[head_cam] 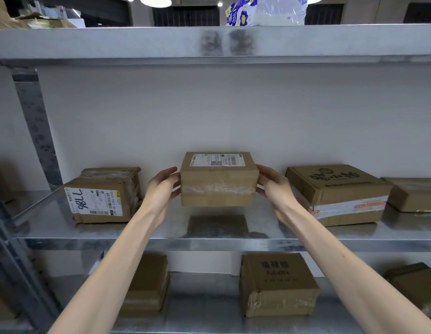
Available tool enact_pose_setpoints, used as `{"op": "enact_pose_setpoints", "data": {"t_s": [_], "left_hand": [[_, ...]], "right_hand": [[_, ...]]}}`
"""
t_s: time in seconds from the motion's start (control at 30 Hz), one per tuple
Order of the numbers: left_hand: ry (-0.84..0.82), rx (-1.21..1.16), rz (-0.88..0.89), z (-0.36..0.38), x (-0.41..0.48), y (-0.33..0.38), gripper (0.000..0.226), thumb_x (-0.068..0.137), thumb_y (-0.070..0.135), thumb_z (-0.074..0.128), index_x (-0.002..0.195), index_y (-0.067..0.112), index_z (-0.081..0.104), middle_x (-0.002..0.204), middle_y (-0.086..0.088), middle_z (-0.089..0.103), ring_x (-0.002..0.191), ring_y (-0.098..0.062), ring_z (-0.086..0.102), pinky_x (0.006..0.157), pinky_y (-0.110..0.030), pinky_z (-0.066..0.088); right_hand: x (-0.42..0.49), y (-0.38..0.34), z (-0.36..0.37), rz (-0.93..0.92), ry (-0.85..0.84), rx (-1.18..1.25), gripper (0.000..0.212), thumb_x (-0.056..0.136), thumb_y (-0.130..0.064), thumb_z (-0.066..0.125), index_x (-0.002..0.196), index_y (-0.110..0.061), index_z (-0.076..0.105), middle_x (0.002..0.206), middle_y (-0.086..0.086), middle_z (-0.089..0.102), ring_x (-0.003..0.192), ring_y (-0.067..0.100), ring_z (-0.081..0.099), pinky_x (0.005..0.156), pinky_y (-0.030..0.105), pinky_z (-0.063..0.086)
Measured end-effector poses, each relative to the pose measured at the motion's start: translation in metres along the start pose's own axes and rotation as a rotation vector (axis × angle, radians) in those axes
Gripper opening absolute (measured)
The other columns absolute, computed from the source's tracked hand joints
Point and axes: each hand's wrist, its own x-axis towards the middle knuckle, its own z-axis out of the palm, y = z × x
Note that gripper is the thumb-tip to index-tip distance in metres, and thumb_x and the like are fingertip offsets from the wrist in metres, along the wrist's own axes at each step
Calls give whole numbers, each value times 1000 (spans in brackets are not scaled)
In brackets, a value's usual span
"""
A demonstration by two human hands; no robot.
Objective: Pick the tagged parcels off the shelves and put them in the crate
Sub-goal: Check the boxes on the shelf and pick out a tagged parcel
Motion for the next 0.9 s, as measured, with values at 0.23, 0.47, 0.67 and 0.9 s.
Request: {"op": "enact_pose_setpoints", "data": {"t_s": [0.23,0.47,0.67,0.9], "left_hand": [[-55,81,50,-4,-3,-2,42,94,-4,41,119,15,70,107,3,76,99,-10,69,81,-22,52],[-26,59,66,-5,-6,0,37,94,-5,46,118,12,68,115,-7,73,105,-17,69,81,-29,54],[-2,59,88,-7,-3,-2,37,96,1,51,128,15,64,119,0,72,105,-13,69,75,-24,56],[1,126,142,-10,-7,-6,38,96,-1,54,125,20,67,122,4,70,112,-10,64,81,-22,55]], "right_hand": [[-1,-4,3,-46,-16,11,41,93,6,50,123,-14,68,113,2,73,103,12,69,72,14,55],[0,-3,4,-56,-5,55,40,90,14,48,120,-6,67,113,6,73,95,6,71,69,14,55],[6,3,5,-48,5,42,38,90,11,51,118,-7,68,115,4,73,97,6,71,80,16,57],[8,15,9,-79,-35,-52,40,98,3,49,129,-18,65,117,-4,71,108,9,67,89,28,58]]}}
